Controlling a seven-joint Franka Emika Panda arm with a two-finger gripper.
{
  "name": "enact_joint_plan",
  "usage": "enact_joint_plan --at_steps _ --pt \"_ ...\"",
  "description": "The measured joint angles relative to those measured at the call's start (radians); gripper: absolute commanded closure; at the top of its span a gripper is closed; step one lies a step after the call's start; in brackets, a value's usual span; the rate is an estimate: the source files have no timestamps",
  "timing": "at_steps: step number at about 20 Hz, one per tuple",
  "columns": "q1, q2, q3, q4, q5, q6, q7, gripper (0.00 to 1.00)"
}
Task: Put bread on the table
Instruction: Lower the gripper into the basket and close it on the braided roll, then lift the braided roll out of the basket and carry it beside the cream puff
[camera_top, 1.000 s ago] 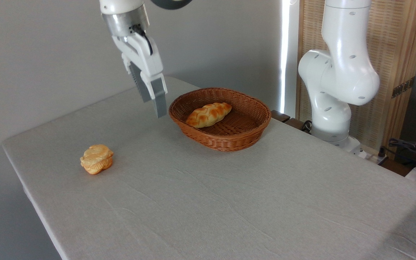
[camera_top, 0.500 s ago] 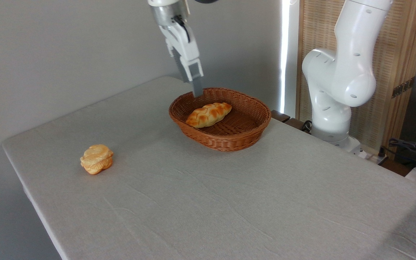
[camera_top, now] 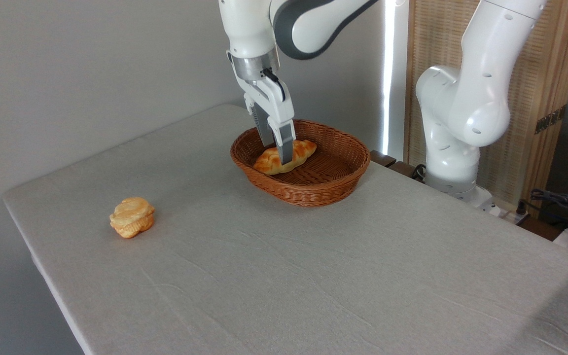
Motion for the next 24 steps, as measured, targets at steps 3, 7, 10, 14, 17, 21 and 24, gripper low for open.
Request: enact_joint_plan --at_steps 3,7,10,14,17,21,24 --pt "-0.018 0.006 0.000 -0.015 0.000 0.017 -0.012 0.00" --pt "-0.035 0.020 0.000 -0.019 0.000 0.029 -0.051 0.08" --pt "-0.052 0.037 -0.002 -0.022 0.000 0.045 -0.069 0.45" --pt "-0.055 0.057 -0.008 -0.040 0.000 0.082 -0.070 0.81" --pt "-0.055 0.061 -0.008 -0.042 0.000 0.087 -0.070 0.84" --pt "-0.055 0.061 -0.008 -0.042 0.000 0.087 -0.070 0.85" --pt "-0.055 0.061 -0.009 -0.040 0.000 0.084 -0.070 0.85"
